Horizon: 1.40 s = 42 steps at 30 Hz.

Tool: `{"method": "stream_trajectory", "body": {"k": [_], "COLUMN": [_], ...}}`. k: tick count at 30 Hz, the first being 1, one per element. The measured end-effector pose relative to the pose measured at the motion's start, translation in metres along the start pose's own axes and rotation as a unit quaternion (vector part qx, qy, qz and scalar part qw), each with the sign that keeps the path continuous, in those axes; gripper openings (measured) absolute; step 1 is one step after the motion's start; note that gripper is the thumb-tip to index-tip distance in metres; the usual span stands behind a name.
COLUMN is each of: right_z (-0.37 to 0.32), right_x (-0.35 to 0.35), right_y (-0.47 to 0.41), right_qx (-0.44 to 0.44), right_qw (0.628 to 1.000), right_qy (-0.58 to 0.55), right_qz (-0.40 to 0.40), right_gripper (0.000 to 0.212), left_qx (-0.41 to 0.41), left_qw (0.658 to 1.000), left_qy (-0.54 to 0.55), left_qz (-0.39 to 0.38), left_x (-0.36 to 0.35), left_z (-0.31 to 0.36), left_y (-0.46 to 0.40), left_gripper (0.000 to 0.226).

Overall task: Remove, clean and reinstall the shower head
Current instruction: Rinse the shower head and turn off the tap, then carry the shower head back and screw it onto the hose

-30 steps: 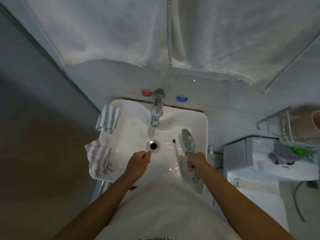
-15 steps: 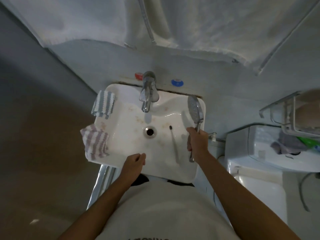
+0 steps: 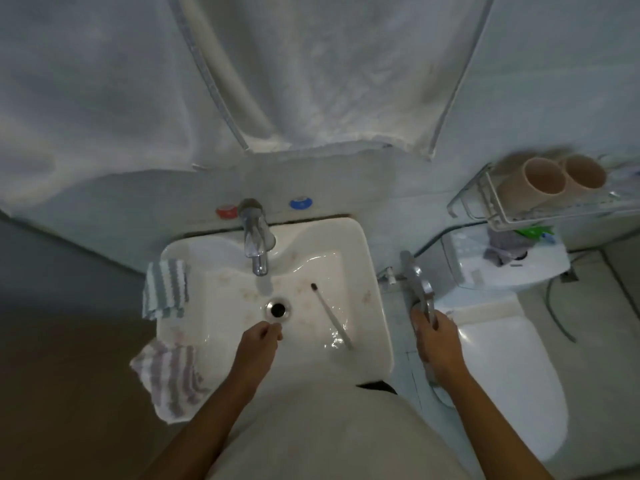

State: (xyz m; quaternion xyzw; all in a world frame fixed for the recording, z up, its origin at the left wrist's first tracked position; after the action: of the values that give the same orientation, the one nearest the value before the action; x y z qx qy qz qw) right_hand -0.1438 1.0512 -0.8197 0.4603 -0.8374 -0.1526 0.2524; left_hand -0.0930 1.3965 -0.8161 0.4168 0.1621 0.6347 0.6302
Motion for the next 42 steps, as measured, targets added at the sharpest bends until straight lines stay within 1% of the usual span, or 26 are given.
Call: {"method": "stream_trajectory", "body": {"k": [3, 6, 9, 13, 16, 20, 24, 27, 31, 35, 39, 42], "right_z": [0.029, 0.062, 0.088, 0.108, 0.114, 0.13, 0.142, 0.144, 0.154, 0.183, 0.216, 0.237], "right_x": [0.028, 0.052, 0.072, 0.085, 0.089, 0.101, 0.108, 0.115, 0.131, 0.163, 0.209, 0.238], "right_y": [0.026, 0.057, 0.096, 0.158, 0.206, 0.256, 0.286, 0.306, 0.335, 0.363, 0.389, 0.402], "right_qx": [-0.028, -0.066, -0.11, -0.144, -0.149, -0.151, -0.15, -0.133, -0.12, -0.128, -0.139, -0.136], "right_qw": [0.999, 0.993, 0.979, 0.956, 0.941, 0.918, 0.89, 0.873, 0.854, 0.827, 0.824, 0.815], "right_qy": [0.003, -0.028, -0.075, -0.143, -0.179, -0.221, -0.292, -0.341, -0.386, -0.417, -0.402, -0.421], "right_qz": [0.042, 0.09, 0.154, 0.212, 0.246, 0.292, 0.317, 0.321, 0.329, 0.354, 0.374, 0.373], "right_gripper": [0.025, 0.018, 0.022, 0.022, 0.023, 0.033, 0.039, 0.038, 0.037, 0.035, 0.033, 0.033], "left_qx": [-0.018, -0.041, -0.063, -0.096, -0.135, -0.212, -0.273, -0.301, -0.298, -0.3, -0.3, -0.303], "left_qw": [0.999, 0.997, 0.989, 0.968, 0.939, 0.889, 0.835, 0.81, 0.789, 0.767, 0.753, 0.749], "left_qy": [-0.01, -0.04, -0.074, -0.118, -0.17, -0.231, -0.243, -0.261, -0.292, -0.323, -0.353, -0.357], "left_qz": [-0.028, -0.055, -0.11, -0.199, -0.267, -0.335, -0.411, -0.43, -0.451, -0.466, -0.467, -0.468], "left_x": [-0.001, -0.005, -0.022, -0.059, -0.092, -0.124, -0.144, -0.164, -0.198, -0.241, -0.28, -0.311], "left_z": [0.008, 0.014, 0.017, 0.014, 0.012, 0.011, 0.01, 0.005, -0.016, -0.043, -0.072, -0.09], "left_y": [-0.005, -0.008, -0.004, 0.016, 0.053, 0.113, 0.162, 0.184, 0.211, 0.245, 0.281, 0.311], "left_gripper": [0.026, 0.019, 0.013, 0.025, 0.026, 0.03, 0.031, 0.033, 0.036, 0.036, 0.031, 0.028]}}
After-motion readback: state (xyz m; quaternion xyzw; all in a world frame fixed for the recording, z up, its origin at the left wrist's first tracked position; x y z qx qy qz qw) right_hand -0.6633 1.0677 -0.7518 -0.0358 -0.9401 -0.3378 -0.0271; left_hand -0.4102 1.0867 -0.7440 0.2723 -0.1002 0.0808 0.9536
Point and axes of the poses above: each hand's wrist, its own y-axis away from the middle knuckle, its own x-axis out of the back of the hand, z = x × y, the point moved 8 cm from there along -y, towards the middle knuckle, and after that the axes turned 5 degrees about x, right-handed, at the moved point
